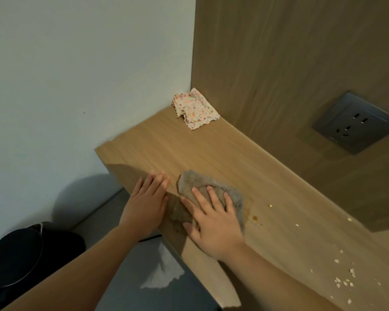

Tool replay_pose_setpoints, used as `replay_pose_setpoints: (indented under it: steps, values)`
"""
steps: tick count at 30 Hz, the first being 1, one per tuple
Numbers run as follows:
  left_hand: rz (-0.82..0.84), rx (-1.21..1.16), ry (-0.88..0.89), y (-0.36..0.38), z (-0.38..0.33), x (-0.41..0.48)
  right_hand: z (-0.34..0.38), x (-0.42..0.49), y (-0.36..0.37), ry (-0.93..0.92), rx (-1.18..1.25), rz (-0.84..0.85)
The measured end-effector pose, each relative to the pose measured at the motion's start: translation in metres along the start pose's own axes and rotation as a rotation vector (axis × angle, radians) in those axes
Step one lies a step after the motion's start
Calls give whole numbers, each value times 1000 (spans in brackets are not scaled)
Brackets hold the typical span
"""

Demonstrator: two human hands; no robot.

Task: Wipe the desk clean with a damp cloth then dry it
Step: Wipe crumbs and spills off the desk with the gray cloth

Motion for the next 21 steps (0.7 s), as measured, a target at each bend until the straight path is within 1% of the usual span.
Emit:
replay_pose_setpoints:
  steps: [1, 2, 4, 6, 7, 8, 9, 10, 11, 13, 14, 16, 17, 18, 19, 21]
  values:
    - [13, 6, 0, 0, 1, -2, -18, -2, 4, 5, 22, 59]
    - [22, 16, 5, 1, -1, -5, -42, 0, 6, 73, 60, 102]
    - [22, 65, 35, 3, -6, -9, -91, 5, -2, 321, 84, 64]
    - [33, 86, 64, 7, -9, -13, -98, 6, -3, 508, 154, 40]
    - [30, 84, 64, 7, -10, -15, -83, 3, 0, 533, 163, 36]
    - [12, 80, 62, 5, -11, -16, -62, -1, 0, 489, 151, 0]
    - [-12, 68, 56, 1, -13, -14, -38, -4, 0, 377, 118, -58]
    - [-33, 45, 45, -3, -15, -13, -21, -12, -2, 276, 124, -57]
    - [-52, 12, 28, -7, -17, -10, -14, -18, -2, 182, 121, -13]
    - [-91, -37, -3, -15, -21, -3, -39, -16, -1, 67, 12, 18]
    - [-105, -46, -7, -17, -23, 3, -66, -10, -2, 110, 23, 35]
    - [-88, -36, 15, -15, -31, 20, -123, -1, -5, 374, 91, 68]
    - [-69, -36, 26, -11, -34, 28, -135, 2, -8, 474, 110, 48]
    - [-50, -48, 22, -7, -36, 34, -134, 4, -8, 522, 134, 35]
    - [-39, -62, 4, -4, -37, 39, -121, 6, -4, 489, 135, 23]
    - [-33, -43, -36, 0, -38, 43, -81, 10, -4, 290, 75, -42]
Point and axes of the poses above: each hand's wrist, its own x-axis towards the middle knuckle, its own y-axis out of the palm, z = x × y, the point moved 9 cm from there along x, towards the middle knuckle, and after that the axes turned 2 degrees about -z, right-handed, at the moved point
